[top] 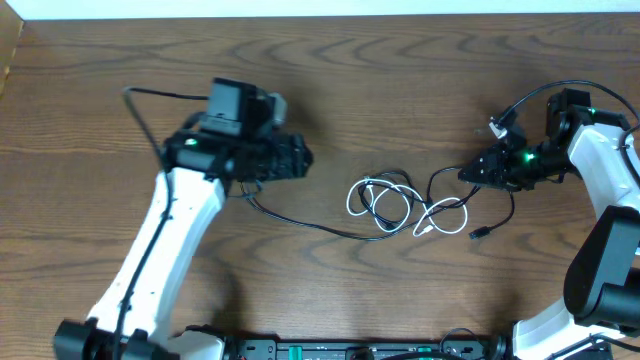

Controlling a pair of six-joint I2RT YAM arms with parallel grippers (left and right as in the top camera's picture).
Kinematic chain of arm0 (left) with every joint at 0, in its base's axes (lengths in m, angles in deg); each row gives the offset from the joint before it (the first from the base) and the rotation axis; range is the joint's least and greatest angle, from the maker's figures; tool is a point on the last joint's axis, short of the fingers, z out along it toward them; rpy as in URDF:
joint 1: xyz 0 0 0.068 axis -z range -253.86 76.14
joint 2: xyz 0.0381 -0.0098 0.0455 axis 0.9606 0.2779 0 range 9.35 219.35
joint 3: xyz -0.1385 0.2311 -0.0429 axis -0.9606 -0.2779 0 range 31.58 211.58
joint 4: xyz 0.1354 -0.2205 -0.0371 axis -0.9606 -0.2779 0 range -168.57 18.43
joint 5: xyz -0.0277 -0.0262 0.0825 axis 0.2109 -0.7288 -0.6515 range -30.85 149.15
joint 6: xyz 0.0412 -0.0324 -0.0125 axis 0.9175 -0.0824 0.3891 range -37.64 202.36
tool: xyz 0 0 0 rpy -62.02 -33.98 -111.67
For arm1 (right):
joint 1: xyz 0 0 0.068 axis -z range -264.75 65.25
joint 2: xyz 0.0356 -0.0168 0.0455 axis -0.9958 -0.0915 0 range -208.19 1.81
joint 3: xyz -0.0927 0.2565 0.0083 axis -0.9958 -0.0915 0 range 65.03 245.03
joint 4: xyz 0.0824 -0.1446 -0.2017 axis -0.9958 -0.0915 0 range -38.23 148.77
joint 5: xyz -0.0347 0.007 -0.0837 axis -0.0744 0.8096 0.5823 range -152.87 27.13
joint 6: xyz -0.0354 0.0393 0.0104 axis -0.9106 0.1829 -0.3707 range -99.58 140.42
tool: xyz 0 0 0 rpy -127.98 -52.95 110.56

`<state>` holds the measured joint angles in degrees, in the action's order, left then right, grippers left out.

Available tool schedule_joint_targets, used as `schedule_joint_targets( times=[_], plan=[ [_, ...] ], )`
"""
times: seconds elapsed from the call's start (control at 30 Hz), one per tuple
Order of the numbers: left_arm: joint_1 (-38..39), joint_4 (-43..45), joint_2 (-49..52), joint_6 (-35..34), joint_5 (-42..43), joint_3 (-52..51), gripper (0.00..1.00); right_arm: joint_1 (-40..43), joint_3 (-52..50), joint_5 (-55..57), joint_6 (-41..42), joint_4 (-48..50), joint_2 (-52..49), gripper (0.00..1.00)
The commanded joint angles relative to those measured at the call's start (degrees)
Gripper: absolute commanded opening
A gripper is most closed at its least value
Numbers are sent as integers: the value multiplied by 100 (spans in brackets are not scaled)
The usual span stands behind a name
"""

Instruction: Untangle cables

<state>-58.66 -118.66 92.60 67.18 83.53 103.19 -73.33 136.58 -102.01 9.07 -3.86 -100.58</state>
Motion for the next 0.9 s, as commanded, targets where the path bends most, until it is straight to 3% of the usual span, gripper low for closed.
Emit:
schedule_joint_targets(
  times=[0.0, 0.03, 0.13, 0.4, 0.53, 0.87],
  plan=[
    [511, 105, 374, 11, 181, 63, 69, -39, 28, -116, -133, -28, -24, 41],
    [855, 369, 664, 9, 785, 63, 71, -39, 28, 42, -22, -35, -24, 41],
    [1172, 778, 957, -122, 1381, 63, 71, -39, 28, 199, 20, -44, -24, 40],
    [1818, 1755, 1690, -3386, 1399, 63, 71, -39, 28, 219, 20, -61, -24, 40],
    [1974, 2026, 1762, -4256, 1257, 63, 71, -39, 28, 216, 20, -61, -26, 40],
    [2461, 2063, 1884, -4817, 157, 61, 69, -39, 28, 216, 20, -72, -24, 40]
  ],
)
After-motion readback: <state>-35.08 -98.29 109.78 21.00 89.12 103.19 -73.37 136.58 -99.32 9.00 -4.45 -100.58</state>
